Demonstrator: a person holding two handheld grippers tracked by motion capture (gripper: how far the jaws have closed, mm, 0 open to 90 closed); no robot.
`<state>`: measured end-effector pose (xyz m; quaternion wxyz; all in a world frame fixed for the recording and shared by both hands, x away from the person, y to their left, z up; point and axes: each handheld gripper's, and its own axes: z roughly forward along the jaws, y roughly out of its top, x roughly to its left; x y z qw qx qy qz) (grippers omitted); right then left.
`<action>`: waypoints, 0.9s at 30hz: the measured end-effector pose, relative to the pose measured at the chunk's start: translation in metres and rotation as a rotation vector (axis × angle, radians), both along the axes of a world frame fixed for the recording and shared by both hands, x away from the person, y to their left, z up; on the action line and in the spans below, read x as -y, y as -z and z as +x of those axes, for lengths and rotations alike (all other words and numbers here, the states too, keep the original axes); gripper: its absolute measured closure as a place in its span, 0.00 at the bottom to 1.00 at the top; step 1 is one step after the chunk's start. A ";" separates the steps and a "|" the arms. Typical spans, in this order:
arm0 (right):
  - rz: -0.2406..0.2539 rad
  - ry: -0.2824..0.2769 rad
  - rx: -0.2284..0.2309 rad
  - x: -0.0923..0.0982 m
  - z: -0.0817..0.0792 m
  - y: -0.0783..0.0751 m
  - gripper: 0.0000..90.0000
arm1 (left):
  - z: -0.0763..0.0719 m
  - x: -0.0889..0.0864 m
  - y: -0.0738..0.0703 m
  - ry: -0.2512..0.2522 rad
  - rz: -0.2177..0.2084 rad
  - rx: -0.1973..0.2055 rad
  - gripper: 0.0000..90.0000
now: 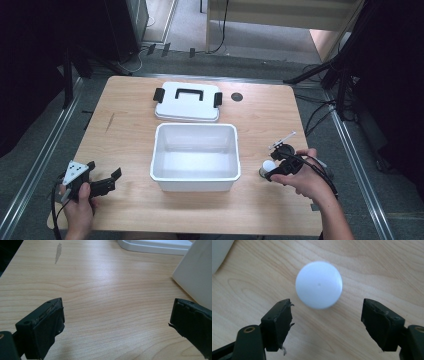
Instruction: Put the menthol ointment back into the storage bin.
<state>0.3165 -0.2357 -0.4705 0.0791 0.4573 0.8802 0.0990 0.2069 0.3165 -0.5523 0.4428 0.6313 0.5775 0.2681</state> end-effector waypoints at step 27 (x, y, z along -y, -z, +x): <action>0.024 -0.054 -0.030 -0.027 0.015 -0.049 0.57 | 0.000 0.001 0.000 0.004 0.014 -0.003 0.00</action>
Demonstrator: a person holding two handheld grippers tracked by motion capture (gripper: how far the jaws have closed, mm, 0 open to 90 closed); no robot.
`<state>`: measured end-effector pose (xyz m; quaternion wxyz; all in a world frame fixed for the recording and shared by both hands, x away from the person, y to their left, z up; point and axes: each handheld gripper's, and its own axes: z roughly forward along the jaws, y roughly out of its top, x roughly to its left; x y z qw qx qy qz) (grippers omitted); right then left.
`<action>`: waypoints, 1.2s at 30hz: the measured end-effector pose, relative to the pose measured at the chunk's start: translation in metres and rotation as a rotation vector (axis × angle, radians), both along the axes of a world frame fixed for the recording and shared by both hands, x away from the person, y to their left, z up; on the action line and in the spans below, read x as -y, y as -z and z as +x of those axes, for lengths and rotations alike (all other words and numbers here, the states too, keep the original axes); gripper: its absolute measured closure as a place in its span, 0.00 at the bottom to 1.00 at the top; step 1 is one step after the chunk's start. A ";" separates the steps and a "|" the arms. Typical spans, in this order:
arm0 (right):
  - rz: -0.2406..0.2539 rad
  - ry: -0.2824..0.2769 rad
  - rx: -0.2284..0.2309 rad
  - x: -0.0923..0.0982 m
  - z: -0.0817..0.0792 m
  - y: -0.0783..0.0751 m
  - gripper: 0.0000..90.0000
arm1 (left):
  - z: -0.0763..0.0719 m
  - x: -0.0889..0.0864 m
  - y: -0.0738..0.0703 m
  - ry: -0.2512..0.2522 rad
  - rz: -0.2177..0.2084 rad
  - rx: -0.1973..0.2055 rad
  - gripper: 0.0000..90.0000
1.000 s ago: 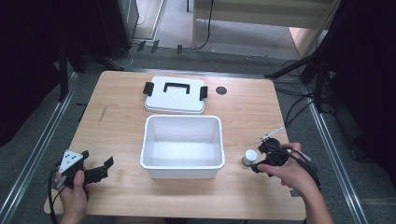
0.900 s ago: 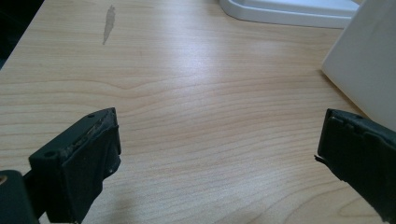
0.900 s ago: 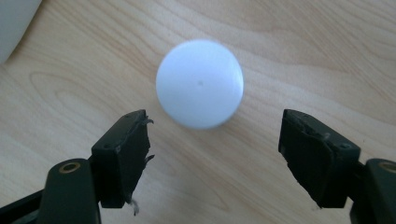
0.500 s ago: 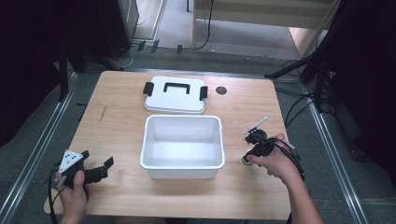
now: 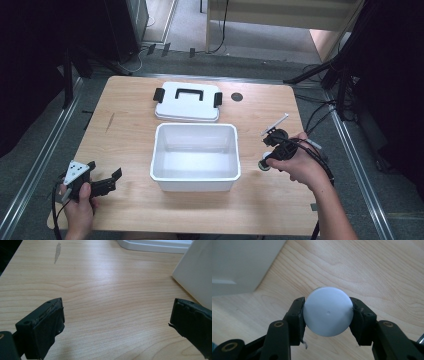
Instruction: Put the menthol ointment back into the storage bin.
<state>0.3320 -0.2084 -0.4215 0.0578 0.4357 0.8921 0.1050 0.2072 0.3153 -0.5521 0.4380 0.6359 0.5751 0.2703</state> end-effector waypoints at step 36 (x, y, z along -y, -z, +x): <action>0.074 -0.209 0.096 -0.077 -0.009 -0.091 0.57 | 0.000 0.000 0.000 0.002 -0.001 0.002 0.00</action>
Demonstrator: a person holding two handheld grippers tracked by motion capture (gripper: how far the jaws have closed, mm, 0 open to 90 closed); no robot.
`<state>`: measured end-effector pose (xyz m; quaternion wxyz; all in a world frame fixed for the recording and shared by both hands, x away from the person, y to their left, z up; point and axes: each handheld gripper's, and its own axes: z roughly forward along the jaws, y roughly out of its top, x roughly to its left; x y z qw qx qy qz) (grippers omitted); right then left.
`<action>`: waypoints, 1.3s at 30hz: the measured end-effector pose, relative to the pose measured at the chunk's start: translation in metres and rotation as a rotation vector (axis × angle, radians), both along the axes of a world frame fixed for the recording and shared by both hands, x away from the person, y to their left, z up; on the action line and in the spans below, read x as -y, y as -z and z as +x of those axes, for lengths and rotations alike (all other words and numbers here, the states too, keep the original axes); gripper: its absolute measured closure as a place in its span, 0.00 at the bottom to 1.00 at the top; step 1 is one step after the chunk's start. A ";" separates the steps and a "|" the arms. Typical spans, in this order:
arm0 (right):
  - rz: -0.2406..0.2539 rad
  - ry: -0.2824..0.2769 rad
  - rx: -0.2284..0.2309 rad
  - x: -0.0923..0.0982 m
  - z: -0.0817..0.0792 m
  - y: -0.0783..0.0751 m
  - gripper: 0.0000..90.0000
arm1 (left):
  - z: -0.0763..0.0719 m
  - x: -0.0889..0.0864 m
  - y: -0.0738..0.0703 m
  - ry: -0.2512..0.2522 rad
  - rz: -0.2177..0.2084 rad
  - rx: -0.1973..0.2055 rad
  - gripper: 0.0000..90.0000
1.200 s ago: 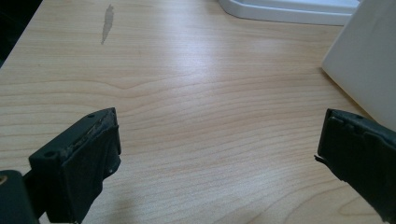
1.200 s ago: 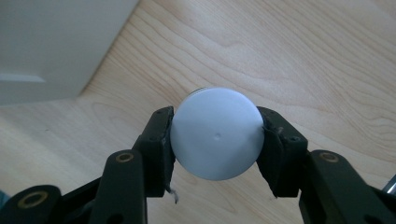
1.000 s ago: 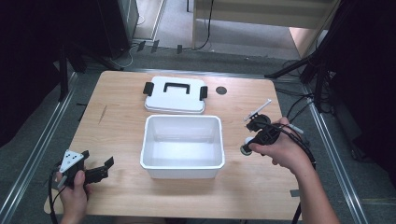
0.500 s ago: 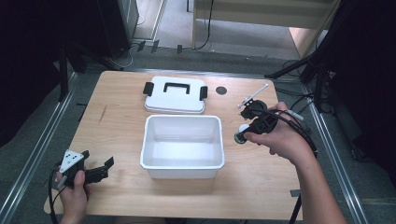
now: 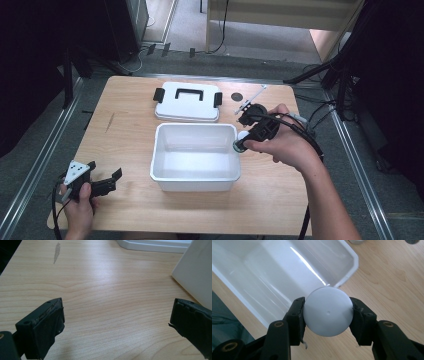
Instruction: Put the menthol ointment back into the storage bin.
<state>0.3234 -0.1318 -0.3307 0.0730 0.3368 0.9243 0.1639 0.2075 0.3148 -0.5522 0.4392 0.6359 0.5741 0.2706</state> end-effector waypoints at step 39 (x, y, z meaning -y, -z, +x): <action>-0.215 -0.240 -0.030 -0.062 0.005 0.098 0.57 | 0.001 -0.002 0.000 0.011 -0.015 -0.011 0.00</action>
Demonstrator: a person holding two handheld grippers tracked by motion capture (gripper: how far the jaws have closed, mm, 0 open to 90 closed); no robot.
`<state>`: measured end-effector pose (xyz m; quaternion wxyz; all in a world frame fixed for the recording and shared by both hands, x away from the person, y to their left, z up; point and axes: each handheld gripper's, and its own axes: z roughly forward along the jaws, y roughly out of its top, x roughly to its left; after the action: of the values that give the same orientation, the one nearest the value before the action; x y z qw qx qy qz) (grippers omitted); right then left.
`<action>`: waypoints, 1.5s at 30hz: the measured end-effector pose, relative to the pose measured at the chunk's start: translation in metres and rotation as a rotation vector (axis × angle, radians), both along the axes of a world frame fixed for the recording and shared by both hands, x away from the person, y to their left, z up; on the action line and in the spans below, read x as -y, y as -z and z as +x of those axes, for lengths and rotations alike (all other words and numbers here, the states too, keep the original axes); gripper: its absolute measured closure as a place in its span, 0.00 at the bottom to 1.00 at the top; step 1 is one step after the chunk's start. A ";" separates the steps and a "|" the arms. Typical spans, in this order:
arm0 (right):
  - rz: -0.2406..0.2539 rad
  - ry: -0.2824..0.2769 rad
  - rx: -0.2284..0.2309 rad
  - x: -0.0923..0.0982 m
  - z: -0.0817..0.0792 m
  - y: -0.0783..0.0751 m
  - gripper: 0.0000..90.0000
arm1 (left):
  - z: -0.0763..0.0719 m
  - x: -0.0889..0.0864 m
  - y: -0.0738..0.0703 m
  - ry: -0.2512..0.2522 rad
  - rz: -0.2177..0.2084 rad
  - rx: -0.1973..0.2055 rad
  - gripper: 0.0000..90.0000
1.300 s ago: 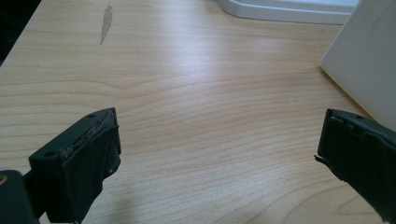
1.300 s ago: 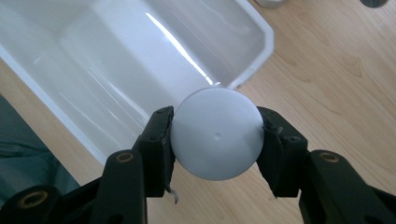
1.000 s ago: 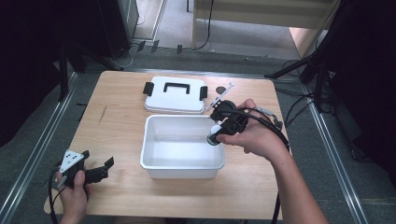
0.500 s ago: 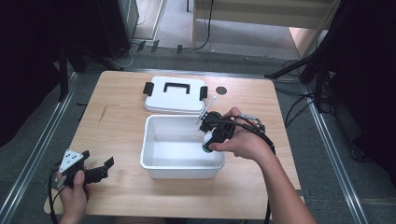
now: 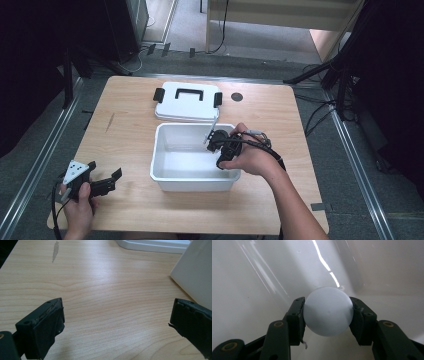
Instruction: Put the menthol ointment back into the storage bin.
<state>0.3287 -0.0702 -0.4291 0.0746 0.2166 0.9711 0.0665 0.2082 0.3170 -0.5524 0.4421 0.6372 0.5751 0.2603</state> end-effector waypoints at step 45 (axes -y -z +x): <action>0.227 0.090 0.093 0.032 -0.003 -0.034 0.37 | 0.000 0.001 0.000 -0.004 0.005 0.001 0.00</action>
<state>0.3253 -0.1021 -0.3953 0.0976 0.2638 0.9421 0.1824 0.2084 0.3162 -0.5524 0.4401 0.6371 0.5755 0.2631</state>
